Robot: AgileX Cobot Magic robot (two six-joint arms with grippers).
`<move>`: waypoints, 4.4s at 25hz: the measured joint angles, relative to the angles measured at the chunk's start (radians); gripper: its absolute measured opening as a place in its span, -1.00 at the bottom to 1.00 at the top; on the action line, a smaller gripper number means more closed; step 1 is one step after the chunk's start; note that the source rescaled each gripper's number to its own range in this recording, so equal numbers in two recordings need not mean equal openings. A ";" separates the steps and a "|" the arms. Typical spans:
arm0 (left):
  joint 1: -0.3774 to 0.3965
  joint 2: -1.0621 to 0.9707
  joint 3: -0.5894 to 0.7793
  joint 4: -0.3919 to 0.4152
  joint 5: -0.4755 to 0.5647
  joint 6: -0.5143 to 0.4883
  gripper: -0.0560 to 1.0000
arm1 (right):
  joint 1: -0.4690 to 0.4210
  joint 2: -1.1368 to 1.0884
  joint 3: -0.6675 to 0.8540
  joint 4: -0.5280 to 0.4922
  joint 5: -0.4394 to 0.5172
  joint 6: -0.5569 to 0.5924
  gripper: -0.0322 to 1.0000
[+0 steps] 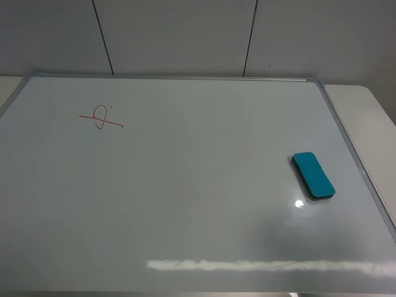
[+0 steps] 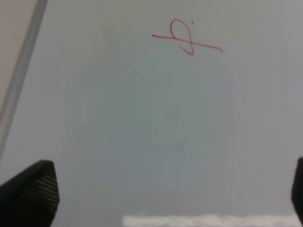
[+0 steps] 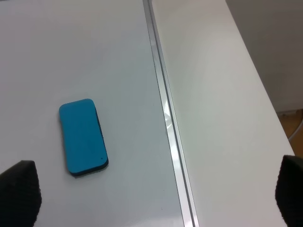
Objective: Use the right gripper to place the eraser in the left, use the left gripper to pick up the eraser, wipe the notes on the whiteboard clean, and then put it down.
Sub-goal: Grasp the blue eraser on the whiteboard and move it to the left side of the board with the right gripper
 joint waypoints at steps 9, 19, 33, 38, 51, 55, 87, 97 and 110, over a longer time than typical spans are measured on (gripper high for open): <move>0.000 0.000 0.000 0.000 0.000 0.000 1.00 | 0.000 0.240 -0.108 -0.013 -0.053 0.030 1.00; 0.000 0.000 0.000 0.000 0.000 0.000 1.00 | 0.032 0.881 -0.374 -0.027 -0.146 0.042 1.00; 0.000 0.000 0.000 0.000 0.000 0.000 1.00 | 0.286 1.404 -0.526 -0.026 -0.116 0.303 -0.83; 0.000 0.000 0.000 0.000 0.000 0.000 1.00 | 0.287 1.468 -0.526 -0.038 -0.087 0.322 -0.92; 0.000 0.000 0.000 0.001 0.000 0.000 1.00 | 0.288 1.721 -0.528 -0.049 -0.137 0.326 -0.93; 0.000 0.000 0.000 0.001 0.000 0.000 1.00 | 0.288 1.794 -0.529 -0.049 -0.159 0.325 -0.93; 0.000 0.000 0.000 0.001 0.000 0.000 1.00 | 0.722 1.996 -0.568 0.680 -0.730 -0.097 -0.94; 0.000 0.000 0.000 0.001 0.000 0.000 1.00 | 0.834 2.220 -0.902 0.779 -0.669 -0.119 -0.94; 0.000 0.000 0.000 0.001 0.000 0.000 1.00 | 0.947 2.518 -1.454 0.867 -0.478 -0.102 -0.94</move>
